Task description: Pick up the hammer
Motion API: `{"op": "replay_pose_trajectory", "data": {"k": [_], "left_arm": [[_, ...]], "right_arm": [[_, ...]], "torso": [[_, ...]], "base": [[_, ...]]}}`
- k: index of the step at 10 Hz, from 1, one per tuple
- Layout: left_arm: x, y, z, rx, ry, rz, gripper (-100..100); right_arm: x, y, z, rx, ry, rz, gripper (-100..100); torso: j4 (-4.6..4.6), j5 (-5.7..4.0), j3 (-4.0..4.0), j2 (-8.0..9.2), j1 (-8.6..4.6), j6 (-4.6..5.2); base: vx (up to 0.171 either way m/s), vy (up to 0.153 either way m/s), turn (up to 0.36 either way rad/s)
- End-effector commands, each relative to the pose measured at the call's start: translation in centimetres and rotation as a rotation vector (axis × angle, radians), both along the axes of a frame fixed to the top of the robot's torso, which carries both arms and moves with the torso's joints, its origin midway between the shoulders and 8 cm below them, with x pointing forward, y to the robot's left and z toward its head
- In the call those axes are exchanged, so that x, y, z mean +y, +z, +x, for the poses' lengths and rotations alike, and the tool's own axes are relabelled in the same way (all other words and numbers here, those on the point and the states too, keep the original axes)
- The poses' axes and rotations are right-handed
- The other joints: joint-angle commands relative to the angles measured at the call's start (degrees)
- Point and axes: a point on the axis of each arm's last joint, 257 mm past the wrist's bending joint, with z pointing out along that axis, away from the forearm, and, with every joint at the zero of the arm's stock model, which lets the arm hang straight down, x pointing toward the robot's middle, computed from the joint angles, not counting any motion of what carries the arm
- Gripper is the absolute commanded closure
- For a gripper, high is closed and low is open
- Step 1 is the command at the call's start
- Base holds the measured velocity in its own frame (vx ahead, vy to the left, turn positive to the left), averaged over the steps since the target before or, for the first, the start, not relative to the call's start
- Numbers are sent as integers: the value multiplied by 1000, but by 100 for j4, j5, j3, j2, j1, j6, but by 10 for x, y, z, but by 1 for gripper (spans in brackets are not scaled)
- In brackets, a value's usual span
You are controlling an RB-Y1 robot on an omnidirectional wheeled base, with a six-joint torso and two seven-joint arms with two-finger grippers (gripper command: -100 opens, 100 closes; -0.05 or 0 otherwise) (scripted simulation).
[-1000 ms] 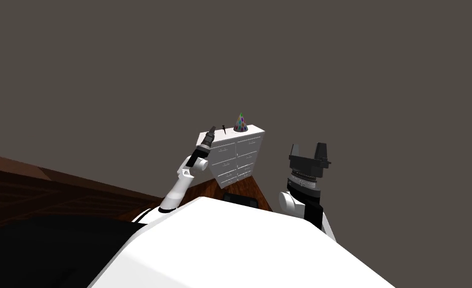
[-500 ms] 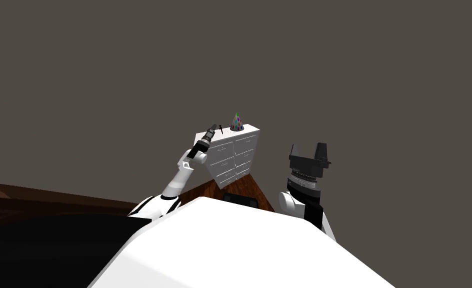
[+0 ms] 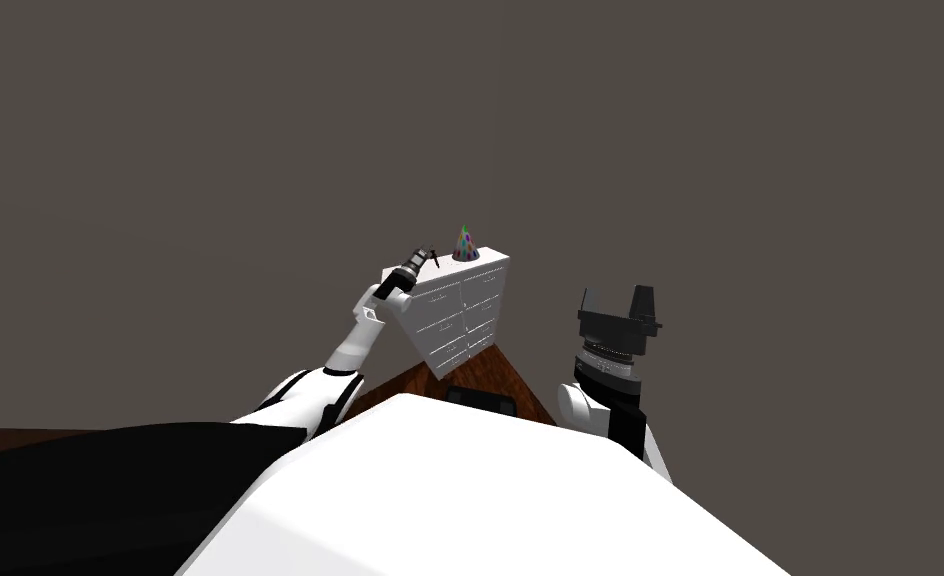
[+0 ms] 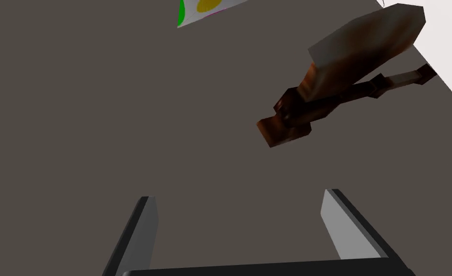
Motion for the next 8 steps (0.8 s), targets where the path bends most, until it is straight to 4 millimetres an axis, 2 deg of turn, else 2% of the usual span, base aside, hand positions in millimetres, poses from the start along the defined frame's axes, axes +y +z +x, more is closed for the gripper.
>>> {"op": "replay_pose_trajectory", "data": {"k": [1, 3, 4, 6, 7, 8], "left_arm": [[21, 6, 14, 31, 50, 44, -100], [25, 8, 23, 56, 68, 39, -100], [45, 17, 33, 78, 115, 77, -100], [52, 15, 41, 105, 135, 69, -100], [75, 26, 50, 123, 184, 99, -100], [79, 27, 55, 144, 200, 92, -100]], "right_arm": [[0, 0, 0, 0, 0, 0, 0], [0, 0, 0, 0, 0, 0, 0], [0, 0, 0, 0, 0, 0, 0], [0, 0, 0, 0, 0, 0, 0], [0, 0, 0, 0, 0, 0, 0], [0, 0, 0, 0, 0, 0, 0]], "torso": [[0, 0, 0, 0, 0, 0], [0, 0, 0, 1, 3, 3], [-1, 0, -2, -4, -1, -1], [0, 0, -1, 0, 3, 2], [-1, 1, -2, -4, 0, -2], [-1, -1, -1, -1, 0, 5]], "base": [[-41, 37, -248], [-31, 31, -108], [-40, 29, -269], [-32, 32, -104], [-37, 28, -243], [-41, 47, -219]]}}
